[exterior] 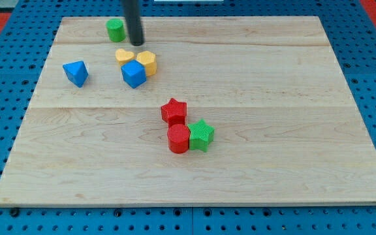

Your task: Move the yellow heart closer to the blue triangle

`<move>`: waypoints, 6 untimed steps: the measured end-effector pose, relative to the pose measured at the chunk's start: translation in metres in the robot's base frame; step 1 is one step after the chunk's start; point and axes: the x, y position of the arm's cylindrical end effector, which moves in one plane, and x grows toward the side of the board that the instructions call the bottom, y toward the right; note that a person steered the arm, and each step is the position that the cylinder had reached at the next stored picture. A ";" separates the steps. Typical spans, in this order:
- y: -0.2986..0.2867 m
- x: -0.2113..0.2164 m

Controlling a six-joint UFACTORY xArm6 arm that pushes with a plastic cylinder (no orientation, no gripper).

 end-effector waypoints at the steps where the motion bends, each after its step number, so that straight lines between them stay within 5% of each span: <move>1: 0.003 0.000; 5: -0.037 0.064; 6: -0.099 0.062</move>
